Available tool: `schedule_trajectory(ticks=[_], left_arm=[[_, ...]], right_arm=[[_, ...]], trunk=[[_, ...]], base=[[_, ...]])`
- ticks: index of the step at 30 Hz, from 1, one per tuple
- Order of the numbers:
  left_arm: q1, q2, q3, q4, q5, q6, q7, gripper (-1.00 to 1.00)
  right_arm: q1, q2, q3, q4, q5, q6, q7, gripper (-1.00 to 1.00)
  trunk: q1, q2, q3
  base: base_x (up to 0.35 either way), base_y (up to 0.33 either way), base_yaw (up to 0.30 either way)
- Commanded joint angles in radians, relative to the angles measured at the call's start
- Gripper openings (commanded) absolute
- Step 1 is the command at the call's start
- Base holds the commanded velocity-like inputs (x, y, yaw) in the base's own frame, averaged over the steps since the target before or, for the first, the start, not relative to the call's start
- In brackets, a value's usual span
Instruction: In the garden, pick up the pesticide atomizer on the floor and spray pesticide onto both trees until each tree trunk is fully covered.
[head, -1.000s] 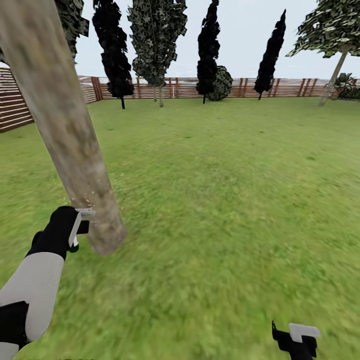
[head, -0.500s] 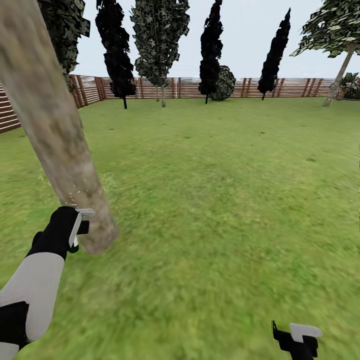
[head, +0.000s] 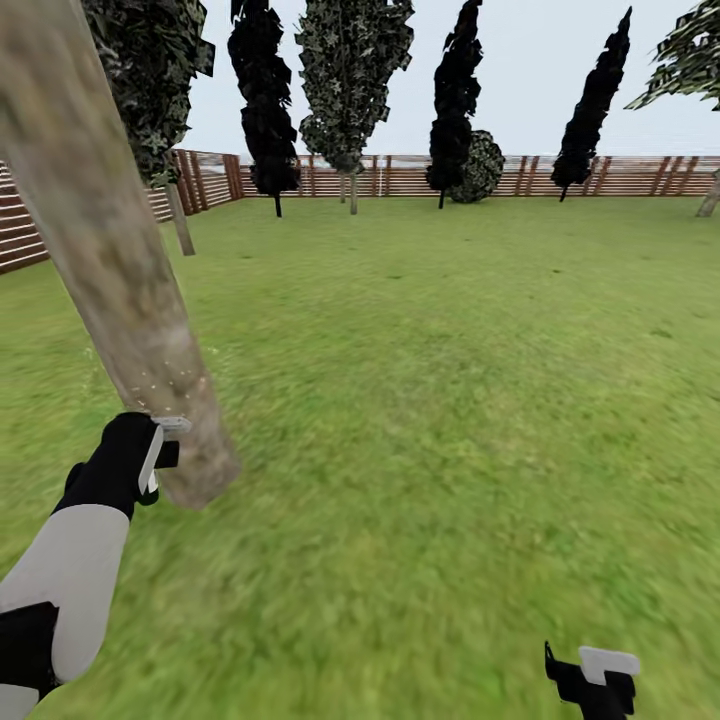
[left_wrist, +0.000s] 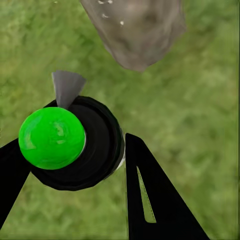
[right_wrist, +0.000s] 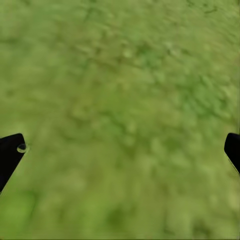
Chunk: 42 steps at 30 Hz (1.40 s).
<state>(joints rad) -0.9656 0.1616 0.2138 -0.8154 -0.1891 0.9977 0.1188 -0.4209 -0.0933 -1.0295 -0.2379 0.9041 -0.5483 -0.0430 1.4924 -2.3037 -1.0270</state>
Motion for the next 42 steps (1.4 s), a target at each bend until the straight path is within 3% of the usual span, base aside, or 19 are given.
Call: schedule_trajectory(ticks=[1, 14, 20, 30, 33, 35, 37, 42], left_arm=[[-0.001, 0.000, 0.001, -0.001, -0.004, 0.004, -0.001, -1.00], [0.001, 0.009, 0.005, 0.004, -0.006, 0.004, 0.001, -1.00], [0.084, 0.049, 0.015, 0.006, -0.004, -0.004, 0.002, -1.00], [0.094, 0.049, 0.015, 0.012, 0.000, -0.008, 0.005, -1.00], [0.130, 0.053, 0.016, 0.005, -0.004, -0.010, 0.005, -1.00], [0.136, 0.051, 0.015, 0.012, -0.002, -0.049, 0.005, -1.00], [0.164, 0.050, 0.016, 0.014, 0.002, -0.158, 0.005, -1.00], [0.214, 0.037, 0.018, 0.005, 0.006, -0.170, 0.001, -1.00]], right_arm=[[-0.001, 0.000, -0.006, 0.002, 0.011, -0.004, -0.005, 1.00], [-0.001, 0.000, -0.006, 0.003, 0.012, -0.004, -0.004, 1.00], [-0.001, 0.000, -0.006, 0.002, 0.012, -0.004, -0.004, 1.00], [-0.001, 0.000, -0.006, 0.002, 0.011, -0.004, -0.004, 1.00], [-0.001, 0.000, -0.005, 0.002, 0.012, -0.005, -0.004, 1.00], [-0.001, 0.000, -0.006, 0.002, 0.012, -0.005, -0.006, 1.00], [-0.001, 0.000, -0.006, 0.002, 0.012, -0.006, -0.007, 1.00], [-0.001, 0.000, -0.006, 0.002, 0.012, -0.007, -0.008, 1.00]], trunk=[[0.000, 0.000, -0.001], [0.000, 0.000, -0.001], [0.000, 0.000, -0.001], [0.000, 0.000, -0.001], [0.000, 0.000, -0.001], [0.000, 0.000, -0.001], [0.000, 0.000, -0.001], [0.000, 0.000, -0.001]], base=[[0.251, -0.172, 0.043], [0.182, -0.221, 0.091], [0.088, -0.270, 0.274], [0.221, -0.202, 0.157], [0.143, -0.244, 0.048], [0.100, -0.265, 0.244], [0.114, -0.190, 0.271], [0.074, -0.021, 0.129]])
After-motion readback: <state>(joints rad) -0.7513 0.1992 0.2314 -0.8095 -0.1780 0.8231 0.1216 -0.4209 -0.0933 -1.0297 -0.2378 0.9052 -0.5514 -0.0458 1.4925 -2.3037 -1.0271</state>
